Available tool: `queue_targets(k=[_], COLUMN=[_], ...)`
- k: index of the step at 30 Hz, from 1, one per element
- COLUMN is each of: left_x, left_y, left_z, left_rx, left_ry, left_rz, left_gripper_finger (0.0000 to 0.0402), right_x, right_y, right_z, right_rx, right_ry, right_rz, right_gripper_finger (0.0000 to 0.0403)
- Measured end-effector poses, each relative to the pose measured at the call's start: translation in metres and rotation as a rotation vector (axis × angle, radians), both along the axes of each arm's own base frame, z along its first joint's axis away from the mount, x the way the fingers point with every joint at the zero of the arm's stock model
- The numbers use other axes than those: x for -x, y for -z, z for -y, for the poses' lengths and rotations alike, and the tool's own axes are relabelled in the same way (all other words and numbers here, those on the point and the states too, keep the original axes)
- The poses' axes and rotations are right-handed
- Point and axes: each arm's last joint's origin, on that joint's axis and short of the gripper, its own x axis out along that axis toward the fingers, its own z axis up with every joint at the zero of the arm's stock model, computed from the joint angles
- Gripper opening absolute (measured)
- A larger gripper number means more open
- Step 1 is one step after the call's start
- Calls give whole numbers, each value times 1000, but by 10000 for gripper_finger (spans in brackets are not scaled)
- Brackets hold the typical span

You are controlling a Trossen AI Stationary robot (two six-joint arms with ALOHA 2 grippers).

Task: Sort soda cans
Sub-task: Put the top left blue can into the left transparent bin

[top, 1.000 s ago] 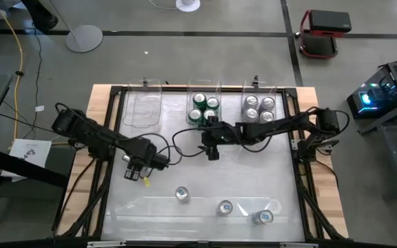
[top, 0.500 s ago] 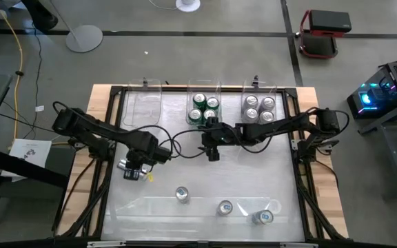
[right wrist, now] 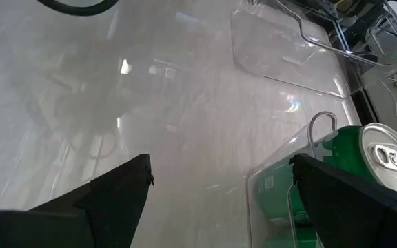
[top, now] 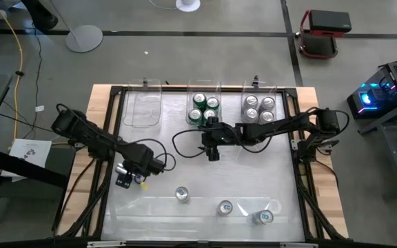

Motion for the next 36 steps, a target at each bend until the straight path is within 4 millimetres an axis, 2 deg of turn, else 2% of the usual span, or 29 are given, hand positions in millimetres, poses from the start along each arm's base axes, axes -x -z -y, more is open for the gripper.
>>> queue_targets(k=[8, 13, 18, 23, 27, 34, 36], left_x=[14, 25, 26, 15, 8, -8, -16], left_y=[23, 34, 34, 22, 5, -45, -49], left_z=[9, 6, 5, 5, 4, 6, 5], left_rx=[-71, -120, -131, -129, -155, -172, -155], left_ry=[9, -20, -33, -61, -97, -123, -179], left_rz=[45, 24, 14, 26, -14, -94, -145], left_gripper_finger=[308, 307, 275, 215, 214, 214, 214], right_x=[0, 0, 0, 0, 0, 0, 0], right_y=[0, 0, 0, 0, 0, 0, 0], right_z=[0, 0, 0, 0, 0, 0, 0], right_rx=[-11, -12, -13, -12, -12, -12, -12], right_ry=[9, 9, 10, 10, 9, 9, 9], right_rz=[3, 3, 3, 3, 3, 5, 8], right_gripper_finger=[344, 344, 344, 344, 344, 344, 344])
